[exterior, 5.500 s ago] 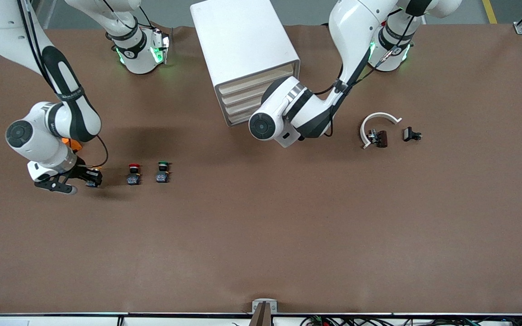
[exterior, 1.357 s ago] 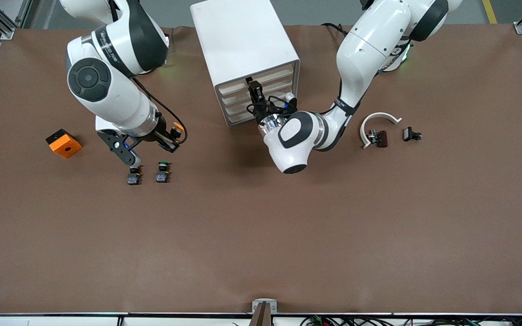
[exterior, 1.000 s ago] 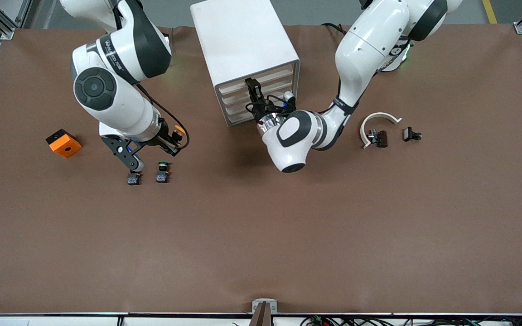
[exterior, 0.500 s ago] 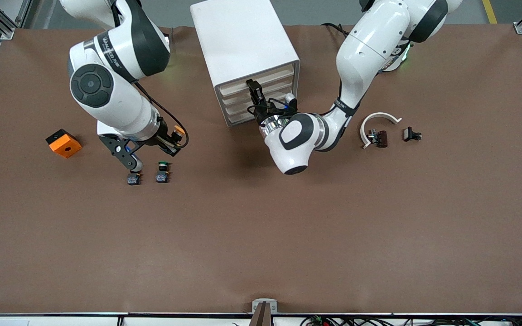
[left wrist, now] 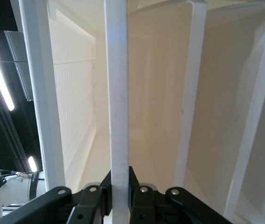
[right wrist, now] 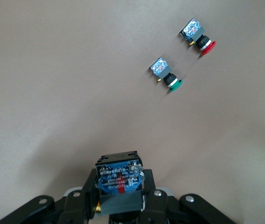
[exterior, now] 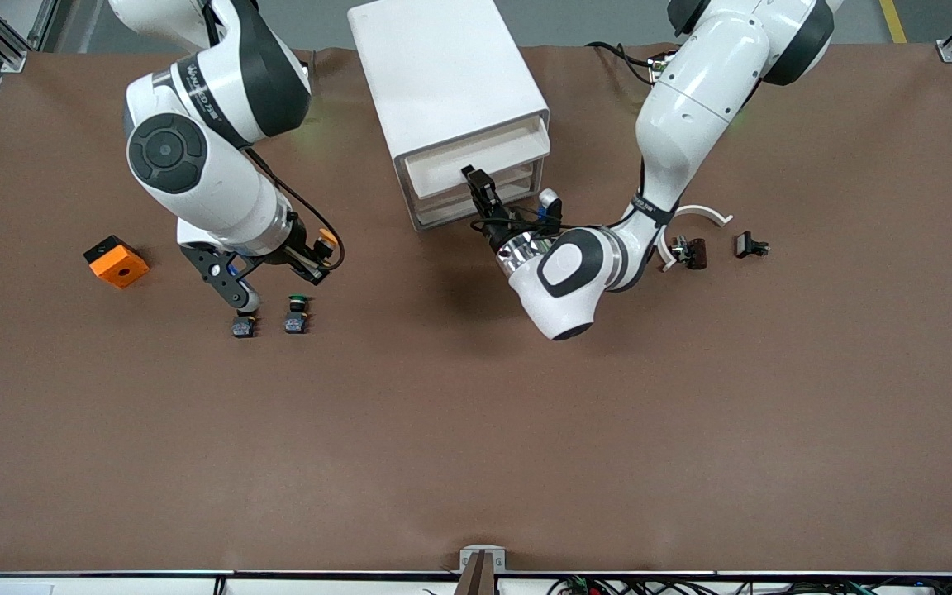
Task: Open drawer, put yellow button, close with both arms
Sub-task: 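Open the drawer with the left gripper while the right gripper holds the button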
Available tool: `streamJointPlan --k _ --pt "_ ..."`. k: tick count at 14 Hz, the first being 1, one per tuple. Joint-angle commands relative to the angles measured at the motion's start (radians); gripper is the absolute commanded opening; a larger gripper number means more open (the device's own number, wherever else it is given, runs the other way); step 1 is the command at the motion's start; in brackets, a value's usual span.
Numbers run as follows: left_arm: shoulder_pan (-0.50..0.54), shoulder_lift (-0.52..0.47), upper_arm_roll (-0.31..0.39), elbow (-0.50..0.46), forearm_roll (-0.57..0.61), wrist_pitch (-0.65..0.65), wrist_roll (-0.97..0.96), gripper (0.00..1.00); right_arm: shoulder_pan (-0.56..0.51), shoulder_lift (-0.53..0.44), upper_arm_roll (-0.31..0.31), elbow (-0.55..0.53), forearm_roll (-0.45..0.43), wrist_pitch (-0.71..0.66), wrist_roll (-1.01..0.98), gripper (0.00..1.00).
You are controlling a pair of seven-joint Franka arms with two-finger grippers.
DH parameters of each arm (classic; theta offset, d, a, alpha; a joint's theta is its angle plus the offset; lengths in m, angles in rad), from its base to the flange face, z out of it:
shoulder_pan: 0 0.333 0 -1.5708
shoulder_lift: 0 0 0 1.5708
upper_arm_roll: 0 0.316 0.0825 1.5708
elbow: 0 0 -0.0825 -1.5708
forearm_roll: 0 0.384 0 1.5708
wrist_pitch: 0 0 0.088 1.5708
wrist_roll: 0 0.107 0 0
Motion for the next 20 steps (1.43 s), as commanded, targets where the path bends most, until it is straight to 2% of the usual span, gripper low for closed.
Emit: streamJointPlan --k 1,7,12,13,14,15,20 --pt "0.022 0.021 0.01 0.018 -0.02 0.046 -0.027 0.0 0.02 0.006 -0.008 0.028 0.014 -0.019 0.039 0.0" --pt "0.053 0.019 0.01 0.058 -0.02 0.118 -0.029 0.0 0.074 0.01 -0.006 0.065 0.014 -0.018 0.159 0.0" --pt "0.105 0.013 0.009 0.089 -0.021 0.118 -0.018 0.0 0.169 0.021 -0.008 0.074 0.014 -0.013 0.333 0.0" --pt "0.105 0.013 0.009 0.095 -0.021 0.12 -0.017 0.26 0.19 0.026 -0.008 0.075 0.013 -0.01 0.378 0.0" --pt "0.105 0.012 0.009 0.101 -0.021 0.118 -0.015 0.92 0.21 0.03 -0.008 0.076 0.008 -0.009 0.416 0.0" --pt "0.105 0.01 0.009 0.102 -0.021 0.118 -0.017 1.0 0.242 0.039 -0.008 0.076 0.001 -0.007 0.456 0.0" --pt "0.137 -0.005 0.01 0.174 -0.006 0.106 -0.011 1.0 0.322 0.093 -0.009 0.125 -0.015 -0.007 0.614 0.0"
